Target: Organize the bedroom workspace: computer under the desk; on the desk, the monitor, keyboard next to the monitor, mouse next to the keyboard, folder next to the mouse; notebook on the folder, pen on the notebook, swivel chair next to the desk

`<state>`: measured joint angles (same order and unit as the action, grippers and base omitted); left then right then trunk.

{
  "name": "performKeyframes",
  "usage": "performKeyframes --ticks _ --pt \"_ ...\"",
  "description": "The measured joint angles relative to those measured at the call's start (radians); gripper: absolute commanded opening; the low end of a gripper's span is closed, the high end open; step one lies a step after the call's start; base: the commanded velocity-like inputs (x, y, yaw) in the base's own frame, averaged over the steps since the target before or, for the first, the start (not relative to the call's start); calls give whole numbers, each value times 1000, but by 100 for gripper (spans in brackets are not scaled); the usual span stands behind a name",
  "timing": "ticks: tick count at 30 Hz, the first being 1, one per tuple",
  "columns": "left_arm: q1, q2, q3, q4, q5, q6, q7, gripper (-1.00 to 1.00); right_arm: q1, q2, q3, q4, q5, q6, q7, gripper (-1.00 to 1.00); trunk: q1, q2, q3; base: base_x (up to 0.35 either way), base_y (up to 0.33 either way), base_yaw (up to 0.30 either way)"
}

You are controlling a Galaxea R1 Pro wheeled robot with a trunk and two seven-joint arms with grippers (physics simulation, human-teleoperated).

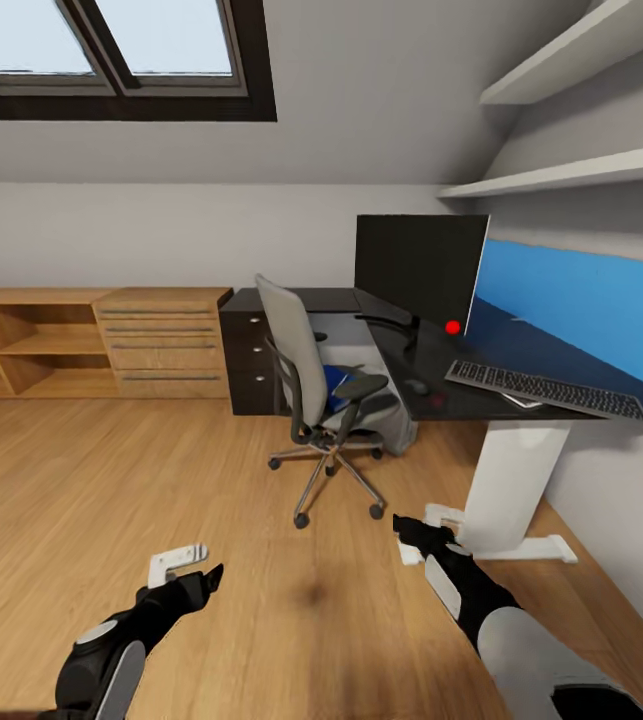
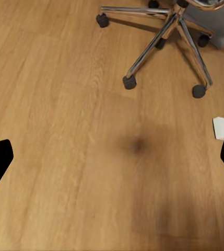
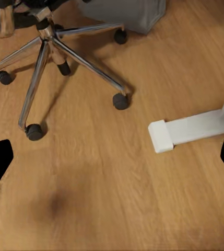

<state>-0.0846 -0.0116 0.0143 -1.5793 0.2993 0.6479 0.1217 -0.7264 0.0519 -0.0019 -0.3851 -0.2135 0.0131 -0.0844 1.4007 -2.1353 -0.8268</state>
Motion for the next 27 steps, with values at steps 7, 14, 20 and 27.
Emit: performKeyframes --ticks 7,14,20,27 --pt "1 -52 -11 -35 3 10 -2 100 -138 2 0 88 -75 13 -2 100 27 -49 -22 0 0 0" --pt "15 -114 -51 -21 -4 5 -4 100 -155 37 5 145 -78 27 -3 100 54 -98 -44 0 0 0" --pt "30 -82 -59 -33 -4 3 -4 100 -155 56 6 176 -57 38 -2 100 77 -140 -63 0 0 0" --pt "31 -77 -59 -36 -5 -37 -3 100 -156 57 7 180 28 36 3 100 104 -189 -85 0 0 0"
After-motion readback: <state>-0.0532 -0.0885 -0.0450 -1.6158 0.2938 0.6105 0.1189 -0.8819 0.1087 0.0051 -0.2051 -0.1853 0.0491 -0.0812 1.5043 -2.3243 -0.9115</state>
